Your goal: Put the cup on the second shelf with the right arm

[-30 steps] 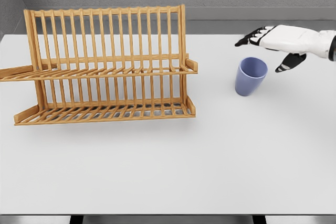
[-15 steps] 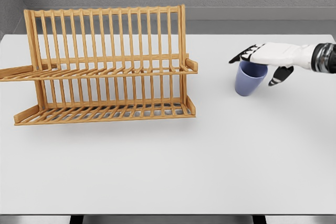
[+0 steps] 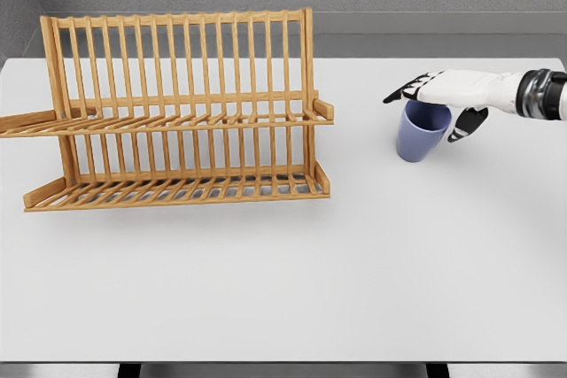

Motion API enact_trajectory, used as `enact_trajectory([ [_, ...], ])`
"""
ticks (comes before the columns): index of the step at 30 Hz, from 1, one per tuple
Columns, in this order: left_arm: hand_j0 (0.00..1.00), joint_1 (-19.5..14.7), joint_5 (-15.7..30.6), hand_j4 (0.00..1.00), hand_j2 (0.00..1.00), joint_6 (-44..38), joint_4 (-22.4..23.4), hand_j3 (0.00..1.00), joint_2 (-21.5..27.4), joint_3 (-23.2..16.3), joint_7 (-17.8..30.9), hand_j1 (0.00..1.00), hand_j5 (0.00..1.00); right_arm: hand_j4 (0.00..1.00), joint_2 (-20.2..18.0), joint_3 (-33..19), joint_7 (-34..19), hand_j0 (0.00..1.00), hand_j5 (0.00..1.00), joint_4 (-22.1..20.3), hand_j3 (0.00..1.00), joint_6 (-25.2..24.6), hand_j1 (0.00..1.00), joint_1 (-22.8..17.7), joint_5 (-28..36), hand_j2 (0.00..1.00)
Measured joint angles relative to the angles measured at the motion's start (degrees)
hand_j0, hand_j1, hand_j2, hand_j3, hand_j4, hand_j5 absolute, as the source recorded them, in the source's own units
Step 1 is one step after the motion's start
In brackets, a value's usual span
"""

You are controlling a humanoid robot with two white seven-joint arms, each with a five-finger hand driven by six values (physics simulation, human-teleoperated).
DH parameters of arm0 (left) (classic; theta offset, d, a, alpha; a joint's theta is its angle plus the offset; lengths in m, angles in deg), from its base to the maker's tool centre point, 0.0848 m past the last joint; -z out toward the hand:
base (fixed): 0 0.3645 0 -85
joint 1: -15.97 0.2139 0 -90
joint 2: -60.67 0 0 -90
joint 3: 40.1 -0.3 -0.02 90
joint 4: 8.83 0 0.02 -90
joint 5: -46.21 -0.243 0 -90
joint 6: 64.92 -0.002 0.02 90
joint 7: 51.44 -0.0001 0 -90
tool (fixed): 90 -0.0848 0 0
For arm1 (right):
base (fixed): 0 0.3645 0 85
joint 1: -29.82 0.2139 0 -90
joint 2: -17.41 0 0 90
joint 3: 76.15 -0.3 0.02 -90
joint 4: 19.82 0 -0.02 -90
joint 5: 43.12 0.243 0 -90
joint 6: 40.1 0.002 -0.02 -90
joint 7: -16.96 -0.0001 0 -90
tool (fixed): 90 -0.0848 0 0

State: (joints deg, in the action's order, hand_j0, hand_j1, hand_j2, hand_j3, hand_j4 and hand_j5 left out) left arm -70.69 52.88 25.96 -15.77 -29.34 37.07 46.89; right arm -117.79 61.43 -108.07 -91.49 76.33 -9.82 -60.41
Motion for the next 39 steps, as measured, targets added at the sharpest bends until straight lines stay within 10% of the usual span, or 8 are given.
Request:
enact_trajectory([
  [13,1.00,0.00,0.00,1.00,1.00,0.00,0.00,1.00,0.00,0.00,0.00,1.00,1.00,0.68,0.12,1.48,-0.02,0.68,0.68,-0.14,0.68,0.04,0.68,0.53,-0.06,0.68],
  [39,1.00,0.00,0.00,1.00,1.00,0.00,0.00,1.00,0.00,0.00,0.00,1.00,1.00,0.67,-0.72,-1.67,-0.02,0.67,0.67,-3.50,0.67,0.23,0.67,4.13,0.06,0.67],
])
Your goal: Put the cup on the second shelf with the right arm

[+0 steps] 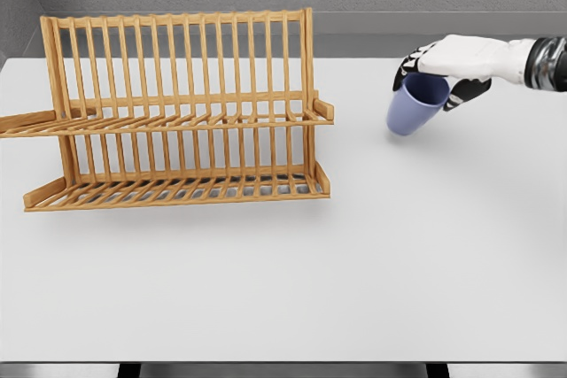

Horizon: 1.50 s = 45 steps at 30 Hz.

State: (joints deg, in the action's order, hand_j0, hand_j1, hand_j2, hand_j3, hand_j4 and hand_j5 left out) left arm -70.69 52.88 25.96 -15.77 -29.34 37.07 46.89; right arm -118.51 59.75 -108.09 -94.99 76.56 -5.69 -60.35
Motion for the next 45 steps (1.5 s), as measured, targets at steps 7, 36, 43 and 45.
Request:
enact_trajectory([
  [7,1.00,0.00,0.00,1.00,1.00,0.00,0.00,1.00,0.00,0.00,0.00,1.00,1.00,0.67,-0.17,-1.75,0.02,0.67,0.67,-1.55,0.67,-0.03,0.67,0.35,0.06,0.67],
  [36,1.00,0.00,0.00,1.00,1.00,0.00,0.00,1.00,0.00,0.00,0.00,1.00,1.00,0.66,-2.54,-9.42,0.00,0.66,0.66,-19.02,0.66,-0.20,0.66,0.00,0.08,0.66],
  [43,1.00,0.00,0.00,1.00,1.00,0.00,0.00,1.00,0.00,0.00,0.00,1.00,1.00,0.66,-1.98,-9.54,0.01,0.66,0.66,-22.45,0.66,0.01,0.66,0.26,0.10,0.66],
  [45,1.00,0.00,0.00,1.00,1.00,0.00,0.00,1.00,0.00,0.00,0.00,1.00,1.00,0.66,-1.86,-9.55,0.00,0.66,0.66,-23.69,0.66,0.15,0.66,0.35,0.08,0.66],
])
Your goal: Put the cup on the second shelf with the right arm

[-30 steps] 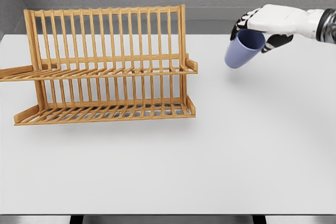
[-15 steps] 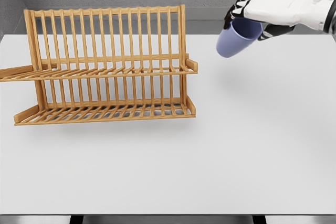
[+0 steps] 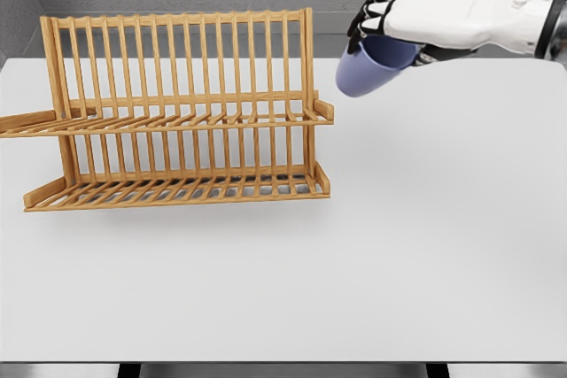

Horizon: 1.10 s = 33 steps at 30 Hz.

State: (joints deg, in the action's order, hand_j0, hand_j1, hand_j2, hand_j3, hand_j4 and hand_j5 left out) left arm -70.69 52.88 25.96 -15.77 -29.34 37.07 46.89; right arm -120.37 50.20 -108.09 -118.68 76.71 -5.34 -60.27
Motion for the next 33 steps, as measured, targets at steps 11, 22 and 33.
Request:
enact_trajectory([
  [11,1.00,0.00,0.00,1.00,1.00,0.00,0.00,1.00,0.00,0.00,0.00,1.00,1.00,0.66,3.90,0.28,0.00,0.66,0.66,-1.57,0.66,1.41,0.66,2.55,0.03,0.66],
  [22,1.00,0.00,0.00,1.00,1.00,0.00,0.00,1.00,0.00,0.00,0.00,1.00,1.00,0.67,5.55,4.23,0.25,0.67,0.67,-1.58,0.67,2.91,0.67,2.64,-0.14,0.67],
  [33,1.00,0.00,0.00,1.00,1.00,0.00,0.00,1.00,0.00,0.00,0.00,1.00,1.00,1.00,5.47,6.47,0.29,1.00,1.00,-1.58,1.00,4.52,1.00,2.64,-0.14,1.00],
])
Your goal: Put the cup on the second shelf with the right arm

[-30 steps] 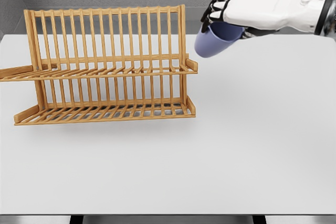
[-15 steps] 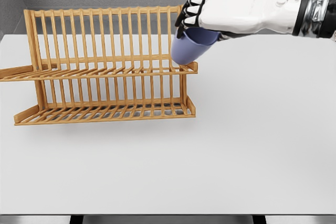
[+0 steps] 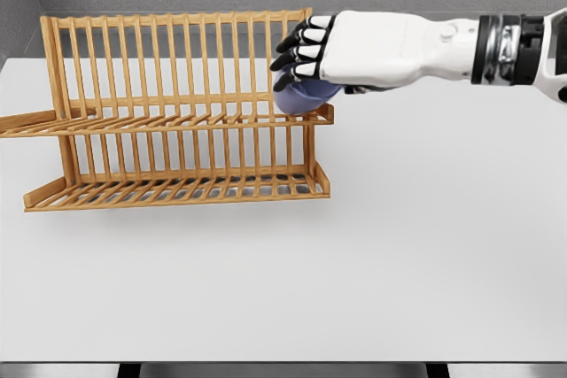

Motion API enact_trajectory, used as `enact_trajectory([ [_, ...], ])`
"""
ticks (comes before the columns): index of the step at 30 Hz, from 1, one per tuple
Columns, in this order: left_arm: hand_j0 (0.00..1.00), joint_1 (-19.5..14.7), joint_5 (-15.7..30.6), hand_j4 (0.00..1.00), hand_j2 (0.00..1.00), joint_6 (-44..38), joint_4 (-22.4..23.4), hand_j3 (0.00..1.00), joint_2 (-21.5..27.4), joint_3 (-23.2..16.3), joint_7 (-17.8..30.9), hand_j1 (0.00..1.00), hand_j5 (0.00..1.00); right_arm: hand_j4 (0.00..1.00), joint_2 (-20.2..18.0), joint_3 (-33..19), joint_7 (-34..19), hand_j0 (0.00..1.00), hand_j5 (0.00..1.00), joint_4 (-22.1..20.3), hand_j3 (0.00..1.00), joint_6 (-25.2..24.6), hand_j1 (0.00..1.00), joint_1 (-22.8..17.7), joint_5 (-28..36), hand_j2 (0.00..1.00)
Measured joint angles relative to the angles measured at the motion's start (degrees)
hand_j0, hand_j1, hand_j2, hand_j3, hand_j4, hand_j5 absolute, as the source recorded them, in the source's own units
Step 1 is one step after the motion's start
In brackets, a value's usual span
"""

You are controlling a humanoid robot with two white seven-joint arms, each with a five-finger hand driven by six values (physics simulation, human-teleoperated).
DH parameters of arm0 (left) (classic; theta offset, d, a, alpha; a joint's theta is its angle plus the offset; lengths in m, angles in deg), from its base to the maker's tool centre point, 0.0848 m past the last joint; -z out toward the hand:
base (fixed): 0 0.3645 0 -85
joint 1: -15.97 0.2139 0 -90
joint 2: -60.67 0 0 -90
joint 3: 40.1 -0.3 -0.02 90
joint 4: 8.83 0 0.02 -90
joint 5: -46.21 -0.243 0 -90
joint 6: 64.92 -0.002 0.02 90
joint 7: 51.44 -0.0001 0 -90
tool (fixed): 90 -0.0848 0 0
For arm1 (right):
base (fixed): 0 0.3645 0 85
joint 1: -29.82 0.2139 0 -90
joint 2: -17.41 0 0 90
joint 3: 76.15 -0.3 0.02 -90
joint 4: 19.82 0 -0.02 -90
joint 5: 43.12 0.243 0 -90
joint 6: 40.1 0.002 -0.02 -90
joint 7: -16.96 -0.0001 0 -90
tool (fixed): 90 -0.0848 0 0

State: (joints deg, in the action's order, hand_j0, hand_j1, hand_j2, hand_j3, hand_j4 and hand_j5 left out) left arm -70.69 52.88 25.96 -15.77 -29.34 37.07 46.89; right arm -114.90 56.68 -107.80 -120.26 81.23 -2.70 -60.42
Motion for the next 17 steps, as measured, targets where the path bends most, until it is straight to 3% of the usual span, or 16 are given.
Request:
enact_trajectory([
  [3,1.00,0.00,0.00,1.00,1.00,0.00,0.00,1.00,0.00,0.00,0.00,1.00,1.00,1.00,-0.32,-0.83,-0.18,1.00,1.00,-0.02,1.00,0.14,1.00,0.53,0.22,1.00],
  [6,1.00,0.00,0.00,1.00,1.00,0.00,0.00,1.00,0.00,0.00,0.00,1.00,1.00,1.00,-0.98,-6.59,-0.25,1.00,1.00,-0.03,1.00,0.20,1.00,-0.17,0.37,1.00],
  [7,1.00,0.00,0.00,1.00,1.00,0.01,0.00,1.00,0.00,-0.01,0.00,1.00,1.00,1.00,-1.63,-9.30,-0.26,1.00,1.00,0.01,1.00,0.19,1.00,-2.10,0.45,1.00],
  [8,1.00,0.00,-0.01,1.00,1.00,0.00,0.01,1.00,0.00,-0.01,0.00,1.00,1.00,1.00,-2.67,-12.55,-0.26,1.00,1.00,0.23,1.00,0.19,1.00,-6.31,0.47,1.00],
  [11,1.00,0.00,0.00,1.00,1.00,0.00,0.01,1.00,0.00,-0.01,0.00,1.00,1.00,1.00,-6.14,-25.34,-0.25,1.00,1.00,3.26,1.00,0.05,1.00,-24.46,0.43,1.00],
  [13,1.00,0.00,0.00,1.00,1.00,-0.01,-0.02,1.00,0.00,0.01,0.00,1.00,1.00,1.00,-5.73,-32.40,-0.32,1.00,1.00,4.61,1.00,0.67,1.00,-34.45,-0.23,1.00],
  [17,1.00,0.00,0.00,1.00,1.00,0.00,-0.01,1.00,0.00,0.00,0.00,1.00,1.00,1.00,-3.22,-40.38,-0.29,1.00,1.00,5.81,1.00,2.62,1.00,-39.99,-0.16,1.00],
])
